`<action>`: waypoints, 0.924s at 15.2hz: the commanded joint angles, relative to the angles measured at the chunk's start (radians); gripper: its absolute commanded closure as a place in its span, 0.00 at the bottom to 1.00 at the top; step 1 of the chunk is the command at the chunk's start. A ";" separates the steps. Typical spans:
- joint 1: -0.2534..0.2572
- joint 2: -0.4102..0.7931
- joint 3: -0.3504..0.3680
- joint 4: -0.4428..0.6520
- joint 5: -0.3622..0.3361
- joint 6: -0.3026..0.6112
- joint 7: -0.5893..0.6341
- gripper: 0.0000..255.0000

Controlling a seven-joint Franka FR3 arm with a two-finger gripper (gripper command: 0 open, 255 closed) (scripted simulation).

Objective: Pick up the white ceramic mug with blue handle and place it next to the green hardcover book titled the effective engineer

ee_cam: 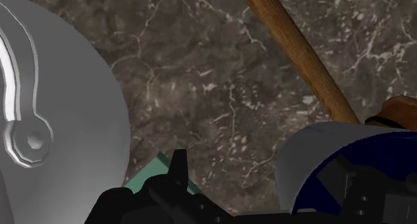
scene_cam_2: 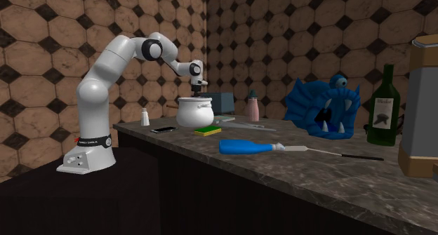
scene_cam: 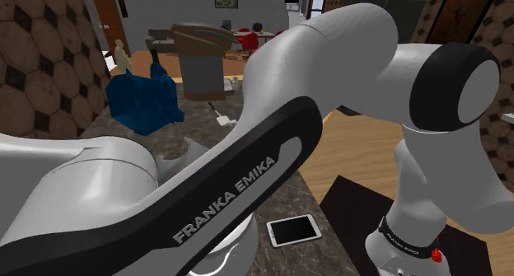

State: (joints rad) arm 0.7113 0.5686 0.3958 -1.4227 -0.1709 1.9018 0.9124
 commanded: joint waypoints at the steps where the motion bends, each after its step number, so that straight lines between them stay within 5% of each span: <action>1: 0.001 0.004 0.001 -0.009 0.002 0.002 0.001 0.00; 6: 0.015 0.028 0.000 0.157 0.002 -0.138 -0.015 0.00; 14: 0.015 0.028 0.000 0.157 0.002 -0.138 -0.015 0.00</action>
